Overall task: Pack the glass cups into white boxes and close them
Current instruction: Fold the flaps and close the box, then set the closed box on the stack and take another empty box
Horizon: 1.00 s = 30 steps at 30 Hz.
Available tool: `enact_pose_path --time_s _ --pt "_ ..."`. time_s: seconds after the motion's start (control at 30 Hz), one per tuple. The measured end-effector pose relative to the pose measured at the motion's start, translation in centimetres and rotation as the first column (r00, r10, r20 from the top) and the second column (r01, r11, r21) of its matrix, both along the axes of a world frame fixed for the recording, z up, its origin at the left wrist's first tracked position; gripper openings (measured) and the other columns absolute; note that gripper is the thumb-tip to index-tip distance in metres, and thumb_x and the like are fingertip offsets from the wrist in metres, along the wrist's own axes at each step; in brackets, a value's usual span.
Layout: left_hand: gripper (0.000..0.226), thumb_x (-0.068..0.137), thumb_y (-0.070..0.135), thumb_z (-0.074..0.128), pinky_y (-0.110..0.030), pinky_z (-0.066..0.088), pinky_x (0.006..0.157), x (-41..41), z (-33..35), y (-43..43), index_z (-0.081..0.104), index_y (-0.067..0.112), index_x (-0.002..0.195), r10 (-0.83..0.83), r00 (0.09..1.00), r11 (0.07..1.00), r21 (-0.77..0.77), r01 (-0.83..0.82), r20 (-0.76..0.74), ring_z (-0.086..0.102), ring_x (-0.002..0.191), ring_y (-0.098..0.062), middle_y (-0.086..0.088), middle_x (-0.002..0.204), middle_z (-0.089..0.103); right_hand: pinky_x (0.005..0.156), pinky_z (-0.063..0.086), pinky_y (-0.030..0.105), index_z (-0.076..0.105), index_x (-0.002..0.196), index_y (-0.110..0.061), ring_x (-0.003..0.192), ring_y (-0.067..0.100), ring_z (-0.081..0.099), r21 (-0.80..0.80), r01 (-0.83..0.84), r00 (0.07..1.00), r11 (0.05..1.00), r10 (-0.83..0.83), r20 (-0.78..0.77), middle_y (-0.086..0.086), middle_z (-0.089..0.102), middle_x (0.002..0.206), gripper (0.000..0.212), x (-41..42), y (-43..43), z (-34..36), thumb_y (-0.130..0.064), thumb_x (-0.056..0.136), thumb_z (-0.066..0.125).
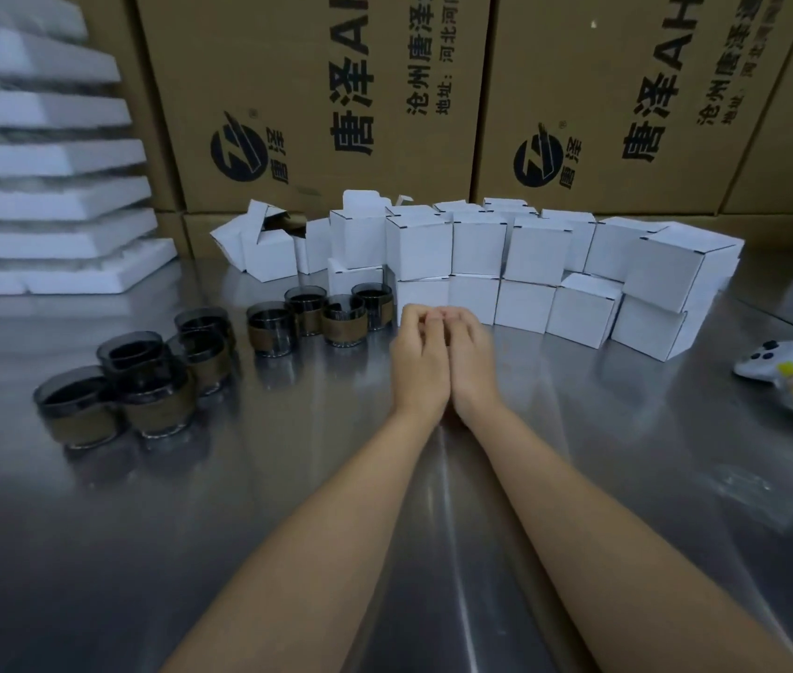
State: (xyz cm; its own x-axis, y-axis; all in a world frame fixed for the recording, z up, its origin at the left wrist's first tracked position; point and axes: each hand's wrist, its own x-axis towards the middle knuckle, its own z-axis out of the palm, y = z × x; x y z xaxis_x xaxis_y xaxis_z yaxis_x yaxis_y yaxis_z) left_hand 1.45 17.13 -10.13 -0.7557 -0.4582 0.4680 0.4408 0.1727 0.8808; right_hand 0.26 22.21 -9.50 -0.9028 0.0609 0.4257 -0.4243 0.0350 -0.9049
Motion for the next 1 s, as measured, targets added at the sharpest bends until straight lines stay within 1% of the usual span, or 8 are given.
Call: enact_pose_path --time_s 0.13,0.27,0.47,0.6,0.73,0.83,0.93,1.0 --pt "0.029 0.101 0.011 0.040 -0.028 0.043 0.072 2.0 -0.4 -1.8 0.054 0.012 0.076 -0.026 0.994 0.981 0.193 0.005 0.108 0.054 0.077 -0.017 0.002 0.071 0.056 0.063 0.040 0.016 0.055 0.072 -0.019 0.064 -0.003 0.052 0.023 -0.214 0.963 0.977 0.207 0.175 -0.007 0.055 0.071 0.036 2.3 -2.9 -0.3 -0.015 0.103 0.037" --pt "0.032 0.101 0.011 0.040 -0.026 0.041 0.067 3.4 -0.7 -3.4 0.058 0.011 0.074 -0.025 0.981 0.987 0.159 -0.006 0.192 0.055 0.075 -0.015 0.003 0.070 0.058 0.052 0.036 0.008 0.054 0.069 -0.020 0.064 -0.001 0.050 0.190 -0.135 0.981 0.972 0.104 0.166 -0.007 0.056 0.070 0.038 3.4 -3.8 -0.5 -0.015 0.102 0.036" --pt "0.035 0.100 0.011 0.040 -0.027 0.040 0.066 4.0 -0.6 -3.6 0.055 0.015 0.069 -0.009 0.971 0.992 0.122 -0.020 0.239 0.053 0.070 -0.014 0.003 0.068 0.057 0.055 0.035 0.004 0.056 0.079 -0.012 0.067 -0.003 0.047 0.281 -0.147 0.982 0.948 0.107 0.154 -0.009 0.053 0.073 0.031 3.5 -3.7 -0.6 -0.011 0.102 0.036" --pt "0.034 0.100 0.012 0.039 -0.027 0.040 0.062 4.5 -0.3 -4.0 0.055 0.011 0.070 0.064 0.965 0.998 -0.003 -0.065 0.253 0.054 0.072 -0.018 -0.001 0.070 0.058 0.059 0.042 0.013 0.058 0.075 -0.016 0.070 0.003 0.055 0.190 -0.179 0.968 0.965 0.138 0.209 -0.005 0.060 0.074 0.035 4.2 -3.6 -0.3 -0.014 0.102 0.037" --pt "0.034 0.096 0.014 0.043 -0.025 0.040 0.056 4.7 1.4 -5.5 0.054 0.014 0.063 0.211 0.946 0.966 -0.200 -0.164 0.247 0.055 0.067 -0.019 -0.001 0.066 0.058 0.051 0.041 0.009 0.062 0.083 -0.015 0.060 -0.009 0.058 0.134 -0.206 0.958 0.969 0.172 0.228 -0.005 0.063 0.075 0.034 4.3 -4.3 0.1 -0.017 0.103 0.035" --pt "0.027 0.097 0.016 0.043 -0.034 0.045 0.069 3.6 2.9 -7.2 0.059 0.005 0.079 0.299 0.936 0.939 -0.236 -0.252 0.188 0.059 0.080 -0.024 -0.010 0.086 0.064 0.055 0.043 0.021 0.058 0.078 -0.017 0.067 0.008 0.061 0.329 -0.189 0.973 0.925 0.132 0.187 0.000 0.063 0.073 0.033 3.8 -5.0 -0.2 -0.020 0.102 0.036" --pt "0.023 0.098 0.017 0.041 -0.032 0.038 0.064 0.9 4.9 -9.4 0.053 0.009 0.080 0.355 0.914 0.914 -0.280 -0.294 0.198 0.055 0.080 -0.023 -0.012 0.096 0.062 0.068 0.050 0.038 0.061 0.086 -0.008 0.082 0.034 0.062 0.610 -0.121 0.991 0.783 0.059 0.122 0.016 0.067 0.085 0.027 2.5 -6.4 -0.6 -0.022 0.099 0.042" --pt "0.022 0.098 0.017 0.039 -0.030 0.035 0.062 -1.4 6.3 -11.1 0.048 0.012 0.079 0.381 0.900 0.897 -0.323 -0.303 0.214 0.053 0.078 -0.022 -0.015 0.099 0.061 0.066 0.044 0.037 0.058 0.089 -0.007 0.087 0.039 0.060 0.761 -0.037 0.999 0.648 -0.002 0.051 0.020 0.066 0.094 0.025 1.7 -7.5 -0.6 -0.024 0.098 0.042"
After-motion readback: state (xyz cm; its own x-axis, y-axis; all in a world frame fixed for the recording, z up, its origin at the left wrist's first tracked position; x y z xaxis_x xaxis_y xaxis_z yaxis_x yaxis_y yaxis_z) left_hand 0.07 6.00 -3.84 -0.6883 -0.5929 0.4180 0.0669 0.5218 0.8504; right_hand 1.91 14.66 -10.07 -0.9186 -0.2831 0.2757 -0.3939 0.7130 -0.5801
